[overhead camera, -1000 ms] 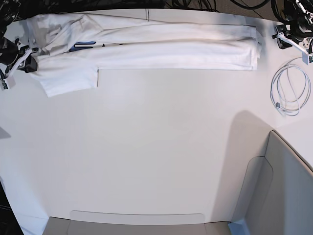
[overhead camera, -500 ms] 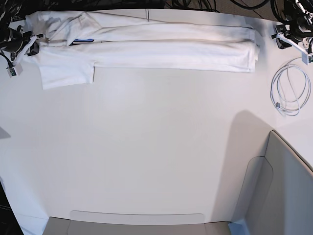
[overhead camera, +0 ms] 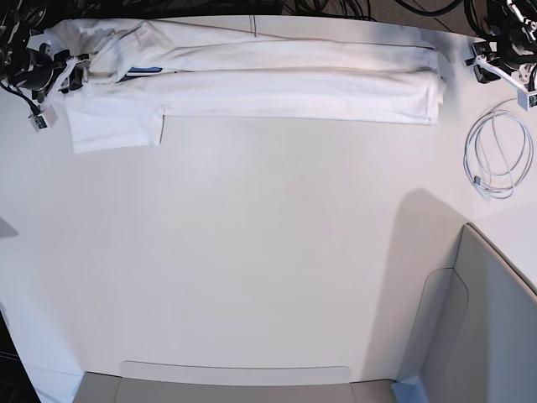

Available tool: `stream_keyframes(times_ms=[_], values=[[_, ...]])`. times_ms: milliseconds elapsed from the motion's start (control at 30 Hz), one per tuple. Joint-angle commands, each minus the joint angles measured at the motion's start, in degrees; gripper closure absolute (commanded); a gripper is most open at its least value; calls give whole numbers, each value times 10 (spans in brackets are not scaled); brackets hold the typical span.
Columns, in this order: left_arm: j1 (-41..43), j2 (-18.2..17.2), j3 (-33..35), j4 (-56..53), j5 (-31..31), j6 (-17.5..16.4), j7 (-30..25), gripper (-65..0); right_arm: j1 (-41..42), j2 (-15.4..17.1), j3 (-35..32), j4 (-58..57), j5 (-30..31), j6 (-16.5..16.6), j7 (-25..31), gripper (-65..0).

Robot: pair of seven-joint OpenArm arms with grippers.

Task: Layout the t-shirt on the table in an organized manner, then fold the t-shirt properly
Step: 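Open both grippers and release the folded strip, then move the right gripper to the strip's end and grasp the fabric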

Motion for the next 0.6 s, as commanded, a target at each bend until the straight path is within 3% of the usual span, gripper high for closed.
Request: stream_keyframes(times_ms=[0, 200, 400, 567], values=[[1, -9, -2, 8, -2, 1, -6, -303, -6, 12, 6, 11, 19, 5, 1, -141], [1, -9, -2, 8, -2, 1, -6, -303, -28, 35, 7, 13, 74, 5, 1, -198], [1, 3, -1, 8, -2, 1, -6, -303, -53, 47, 73, 13, 75, 5, 1, -198], [1, 3, -1, 8, -2, 1, -6, -303, -58, 65, 86, 14, 71, 5, 1, -198]])
